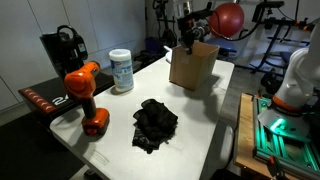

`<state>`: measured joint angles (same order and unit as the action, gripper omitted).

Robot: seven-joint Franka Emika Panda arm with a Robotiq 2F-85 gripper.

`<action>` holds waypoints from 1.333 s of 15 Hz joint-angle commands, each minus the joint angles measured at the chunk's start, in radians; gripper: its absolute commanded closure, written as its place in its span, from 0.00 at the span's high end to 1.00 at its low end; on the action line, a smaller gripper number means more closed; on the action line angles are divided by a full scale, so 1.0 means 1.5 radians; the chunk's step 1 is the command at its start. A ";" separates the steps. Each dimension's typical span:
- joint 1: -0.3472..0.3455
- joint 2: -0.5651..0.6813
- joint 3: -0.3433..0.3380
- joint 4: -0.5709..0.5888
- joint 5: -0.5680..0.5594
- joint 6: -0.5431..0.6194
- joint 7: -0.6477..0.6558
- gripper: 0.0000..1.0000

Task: Flip the cardboard box to the right twice

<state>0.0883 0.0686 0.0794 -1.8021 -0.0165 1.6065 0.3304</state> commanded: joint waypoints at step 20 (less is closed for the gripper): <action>0.040 0.015 0.027 0.074 -0.023 -0.005 -0.084 0.69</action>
<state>0.1373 0.1099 0.1132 -1.7182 -0.0114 1.6066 0.2018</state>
